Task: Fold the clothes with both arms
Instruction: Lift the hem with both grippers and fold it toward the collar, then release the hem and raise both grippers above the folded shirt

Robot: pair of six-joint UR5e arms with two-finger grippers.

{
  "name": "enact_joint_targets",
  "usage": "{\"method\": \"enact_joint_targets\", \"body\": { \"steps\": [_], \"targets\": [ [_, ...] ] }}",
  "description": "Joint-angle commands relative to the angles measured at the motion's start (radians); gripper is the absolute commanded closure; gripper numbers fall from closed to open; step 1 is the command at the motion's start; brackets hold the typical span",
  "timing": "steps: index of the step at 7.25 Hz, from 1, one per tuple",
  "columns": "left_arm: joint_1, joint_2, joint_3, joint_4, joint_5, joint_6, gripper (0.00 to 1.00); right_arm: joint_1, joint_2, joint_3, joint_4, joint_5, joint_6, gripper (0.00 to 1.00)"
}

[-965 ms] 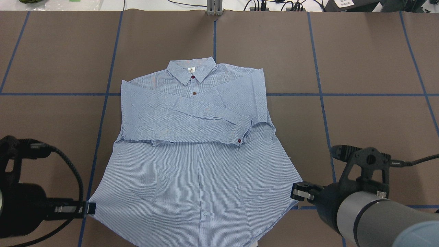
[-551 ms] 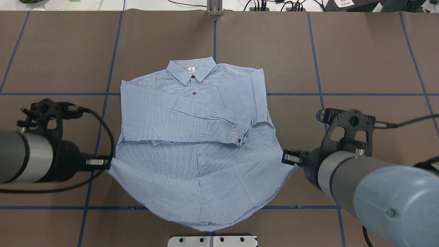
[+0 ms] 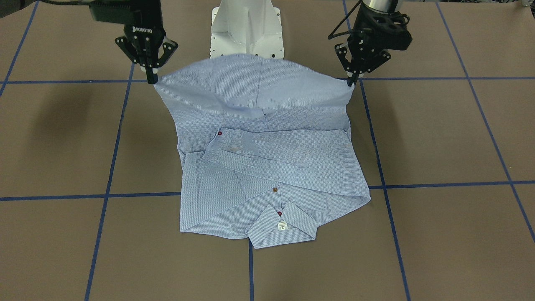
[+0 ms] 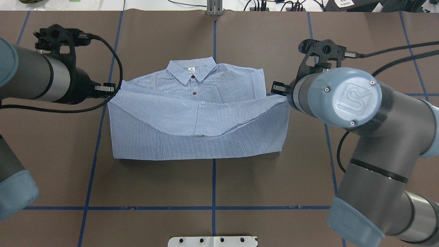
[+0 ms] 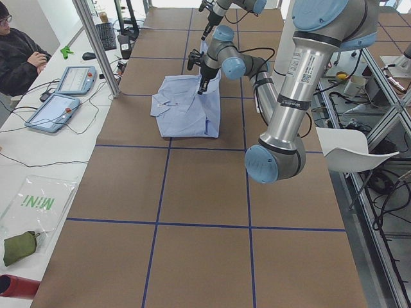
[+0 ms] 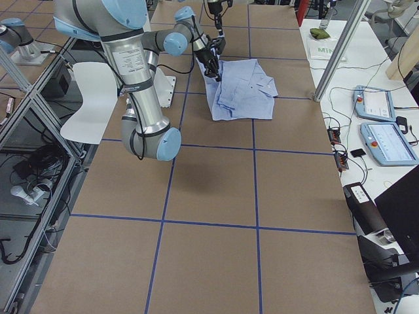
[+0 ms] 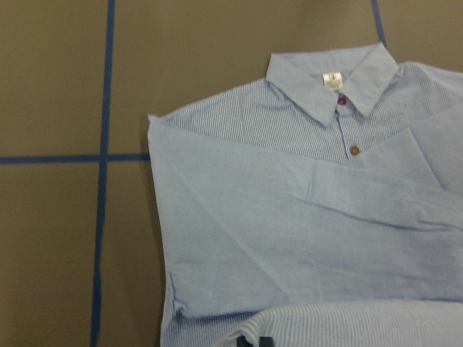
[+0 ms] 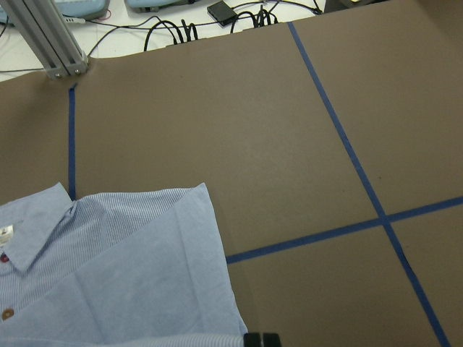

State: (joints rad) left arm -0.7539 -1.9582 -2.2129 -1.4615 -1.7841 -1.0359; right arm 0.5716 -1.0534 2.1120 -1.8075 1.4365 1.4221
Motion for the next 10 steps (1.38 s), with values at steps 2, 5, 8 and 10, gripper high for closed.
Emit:
{"method": "enact_joint_targets", "body": {
  "steps": [2,5,8,10],
  "targets": [
    [-0.036,-0.074,0.294,-0.224,0.037,0.036,1.0,0.057,0.108,-0.252,0.131,0.004,-0.038,1.0],
    [-0.035,-0.076,0.58,-0.498,0.077,0.054,1.0,0.063,0.11,-0.458,0.346,0.004,-0.071,1.0],
    [-0.039,-0.074,0.657,-0.565,0.078,0.135,1.0,0.105,0.119,-0.566,0.436,0.05,-0.107,1.0],
    [-0.039,-0.076,0.657,-0.565,0.077,0.137,1.0,0.117,0.154,-0.592,0.438,0.059,-0.127,1.0]
  ]
}}
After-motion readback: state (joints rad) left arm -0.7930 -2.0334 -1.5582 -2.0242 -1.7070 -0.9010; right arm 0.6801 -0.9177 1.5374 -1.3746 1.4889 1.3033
